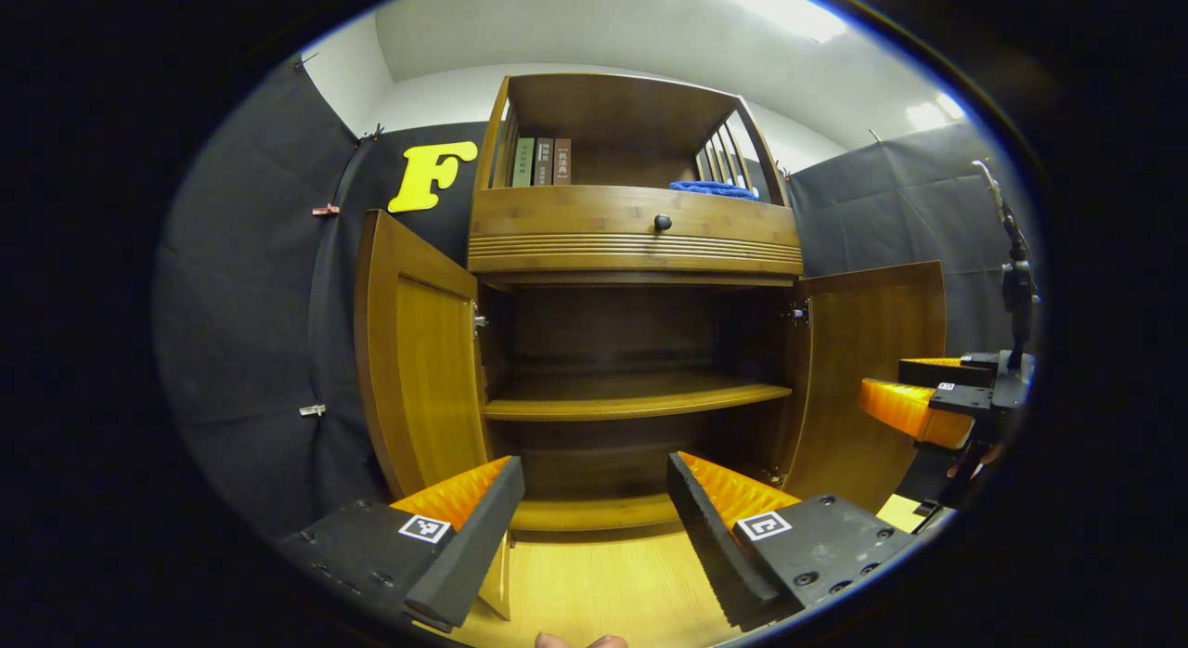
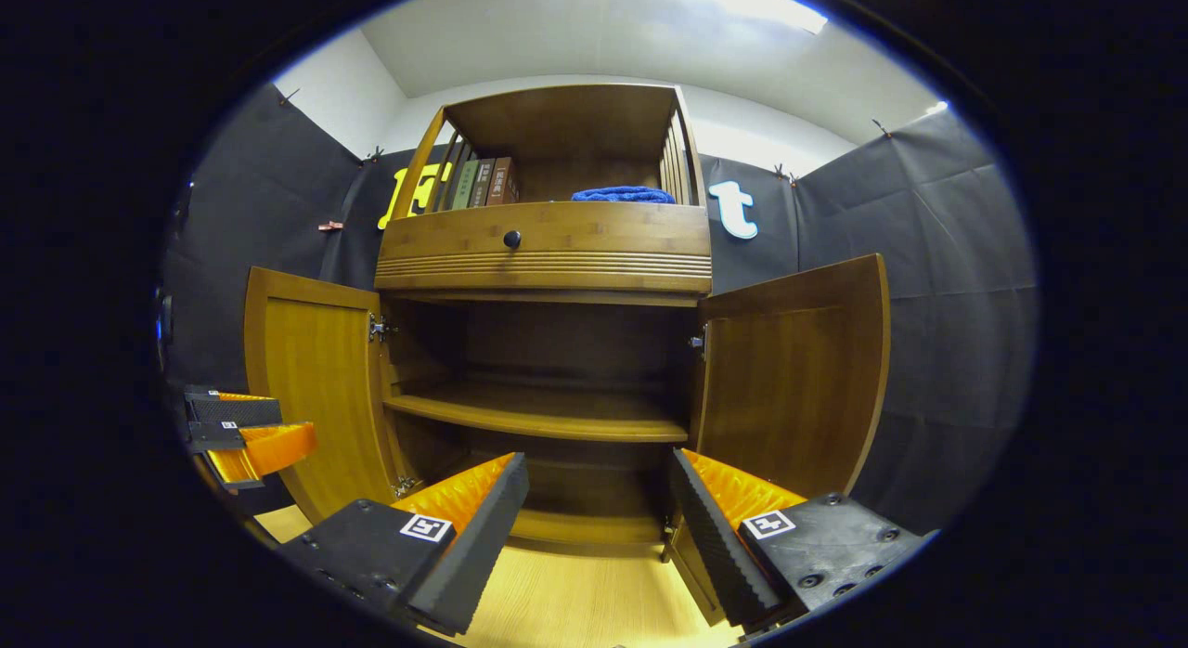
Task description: Open the right door of the double-door shoe cabinet with the right hand, and open the left door with the left hand.
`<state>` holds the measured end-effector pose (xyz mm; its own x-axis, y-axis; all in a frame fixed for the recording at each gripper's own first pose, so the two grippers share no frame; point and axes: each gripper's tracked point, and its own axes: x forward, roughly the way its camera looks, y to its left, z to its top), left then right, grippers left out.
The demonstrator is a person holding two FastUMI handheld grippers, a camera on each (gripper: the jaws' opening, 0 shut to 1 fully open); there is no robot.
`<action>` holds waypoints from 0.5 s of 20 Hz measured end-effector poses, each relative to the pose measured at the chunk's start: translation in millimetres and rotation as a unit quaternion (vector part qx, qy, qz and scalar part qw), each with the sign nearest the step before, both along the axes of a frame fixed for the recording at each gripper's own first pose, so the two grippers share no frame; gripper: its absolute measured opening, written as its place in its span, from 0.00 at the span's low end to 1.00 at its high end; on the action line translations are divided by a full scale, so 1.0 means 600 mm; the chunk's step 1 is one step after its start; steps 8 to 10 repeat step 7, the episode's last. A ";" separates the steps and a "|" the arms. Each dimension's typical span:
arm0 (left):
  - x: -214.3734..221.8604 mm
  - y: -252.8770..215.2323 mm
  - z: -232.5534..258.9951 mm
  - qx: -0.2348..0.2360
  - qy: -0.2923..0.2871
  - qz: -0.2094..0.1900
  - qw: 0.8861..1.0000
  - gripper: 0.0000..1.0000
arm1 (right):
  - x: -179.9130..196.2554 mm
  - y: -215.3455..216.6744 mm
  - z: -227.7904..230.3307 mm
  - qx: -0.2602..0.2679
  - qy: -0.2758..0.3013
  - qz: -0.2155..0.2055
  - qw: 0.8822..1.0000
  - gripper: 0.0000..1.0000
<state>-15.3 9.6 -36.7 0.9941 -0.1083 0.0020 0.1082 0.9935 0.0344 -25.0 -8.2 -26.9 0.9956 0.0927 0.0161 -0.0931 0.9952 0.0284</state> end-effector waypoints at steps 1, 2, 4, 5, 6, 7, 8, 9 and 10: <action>0.001 0.000 0.001 0.000 0.000 -0.001 1.000 0.96 | 0.000 -0.001 0.000 0.000 0.000 0.000 1.000 0.98; 0.000 0.000 0.001 0.000 0.000 0.000 1.000 0.96 | 0.000 -0.001 0.001 0.001 0.000 0.000 1.000 1.00; 0.000 -0.001 0.003 0.001 -0.001 0.000 1.000 0.96 | -0.001 -0.001 0.001 0.001 -0.001 0.000 1.000 1.00; 0.001 -0.001 0.001 0.002 0.000 0.000 1.000 0.96 | -0.001 0.000 0.001 0.001 -0.001 0.001 1.000 1.00; 0.001 -0.003 0.000 0.002 0.001 -0.002 1.000 0.96 | -0.002 -0.001 0.001 0.000 -0.001 0.001 1.000 0.98; 0.000 -0.004 0.000 0.003 0.001 -0.002 1.000 0.96 | -0.002 -0.001 0.002 -0.001 -0.001 0.001 1.000 1.00; 0.000 -0.004 0.000 0.003 0.001 -0.002 1.000 0.96 | -0.002 -0.001 0.002 -0.001 -0.001 0.001 1.000 1.00; 0.000 -0.004 0.000 0.003 0.001 -0.002 1.000 0.96 | -0.002 -0.001 0.002 -0.001 -0.001 0.001 1.000 1.00; 0.000 -0.004 0.000 0.003 0.001 -0.002 1.000 0.96 | -0.002 -0.001 0.002 -0.001 -0.001 0.001 1.000 1.00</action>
